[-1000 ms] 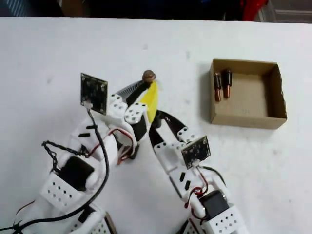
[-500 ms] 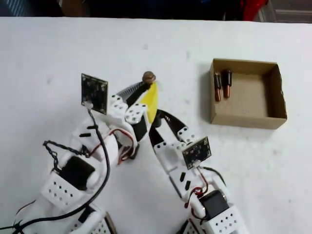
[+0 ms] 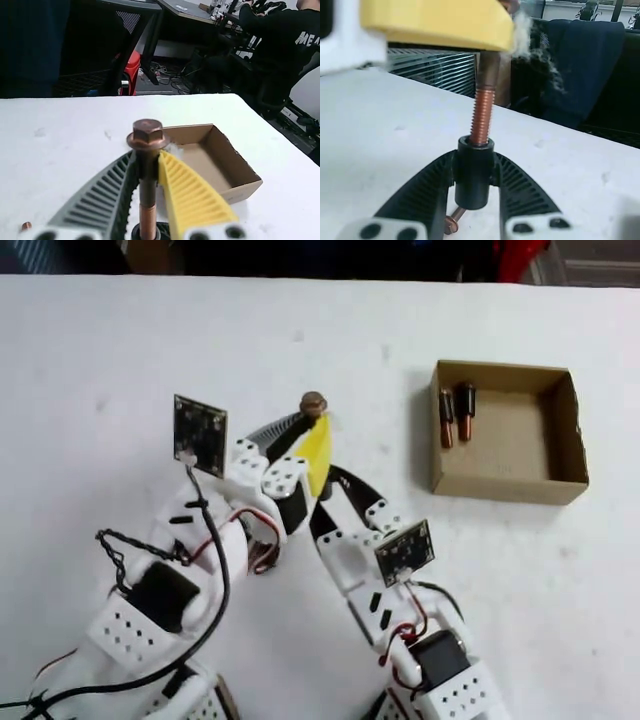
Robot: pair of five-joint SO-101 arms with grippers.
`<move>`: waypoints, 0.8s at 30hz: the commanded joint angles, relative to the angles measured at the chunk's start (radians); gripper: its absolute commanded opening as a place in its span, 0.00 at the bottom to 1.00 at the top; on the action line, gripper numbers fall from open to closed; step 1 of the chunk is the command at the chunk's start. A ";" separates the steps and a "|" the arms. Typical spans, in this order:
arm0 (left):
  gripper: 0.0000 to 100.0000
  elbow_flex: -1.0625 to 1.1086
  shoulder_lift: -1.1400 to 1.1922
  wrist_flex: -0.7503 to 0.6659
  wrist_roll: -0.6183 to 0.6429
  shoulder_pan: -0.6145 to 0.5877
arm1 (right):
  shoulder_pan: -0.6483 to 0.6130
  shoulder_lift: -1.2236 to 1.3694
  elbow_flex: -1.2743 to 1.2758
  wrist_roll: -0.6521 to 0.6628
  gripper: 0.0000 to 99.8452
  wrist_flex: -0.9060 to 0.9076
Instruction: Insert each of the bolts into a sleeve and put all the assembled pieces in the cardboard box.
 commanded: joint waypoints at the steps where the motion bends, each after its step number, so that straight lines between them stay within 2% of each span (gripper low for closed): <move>1: 0.02 -0.003 -0.031 -0.035 0.020 0.030 | -0.007 -0.010 0.009 -0.011 0.02 -0.028; 9: 0.02 0.083 -0.031 -0.037 0.018 0.030 | -0.004 -0.010 0.009 -0.011 0.02 -0.028; 19: 0.02 0.143 -0.031 -0.034 0.018 0.031 | 0.071 -0.010 -0.003 -0.011 0.02 -0.030; 24: 0.02 0.187 -0.031 -0.034 0.003 0.067 | 0.077 -0.010 -0.003 -0.011 0.02 -0.030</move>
